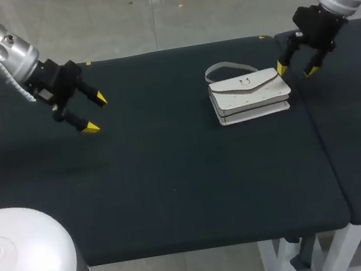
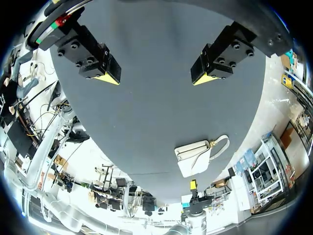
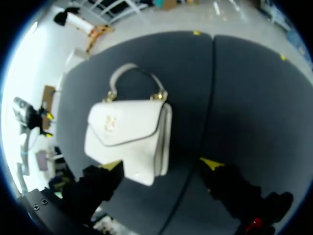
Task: Pick up the bag, open it, inspect its contents, close it, and place it on the opposite side
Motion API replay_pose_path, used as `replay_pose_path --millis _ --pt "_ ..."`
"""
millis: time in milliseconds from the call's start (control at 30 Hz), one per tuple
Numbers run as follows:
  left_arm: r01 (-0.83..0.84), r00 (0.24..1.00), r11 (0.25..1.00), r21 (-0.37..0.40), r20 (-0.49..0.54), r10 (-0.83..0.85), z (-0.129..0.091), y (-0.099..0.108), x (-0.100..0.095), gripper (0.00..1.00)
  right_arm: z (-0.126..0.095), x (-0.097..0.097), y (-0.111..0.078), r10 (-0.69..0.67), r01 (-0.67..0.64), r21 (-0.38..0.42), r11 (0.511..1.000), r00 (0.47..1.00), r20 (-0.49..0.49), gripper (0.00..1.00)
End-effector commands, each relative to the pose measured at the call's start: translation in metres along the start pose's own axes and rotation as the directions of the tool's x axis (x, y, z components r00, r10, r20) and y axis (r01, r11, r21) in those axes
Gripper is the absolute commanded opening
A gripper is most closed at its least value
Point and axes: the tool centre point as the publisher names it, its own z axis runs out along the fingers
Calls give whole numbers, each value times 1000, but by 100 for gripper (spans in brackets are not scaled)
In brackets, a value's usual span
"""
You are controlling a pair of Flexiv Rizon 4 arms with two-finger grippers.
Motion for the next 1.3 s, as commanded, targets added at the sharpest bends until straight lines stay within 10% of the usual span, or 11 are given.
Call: replay_pose_path --millis 33,633,1000,1300 --pt "-1 1000 1000 2 1 1 1 1 -1 100 9 -7 7 41 -36 75 997 997 -71 100" --pt "-1 1000 1000 2 1 1 1 1 -1 100 35 12 16 71 -37 214 976 986 -151 95" --pt "-1 1000 1000 2 1 1 1 1 -1 100 44 19 11 92 -51 250 967 984 -152 52" --pt "-1 1000 1000 2 1 1 1 1 -1 100 46 21 7 121 -85 205 975 978 -167 42"
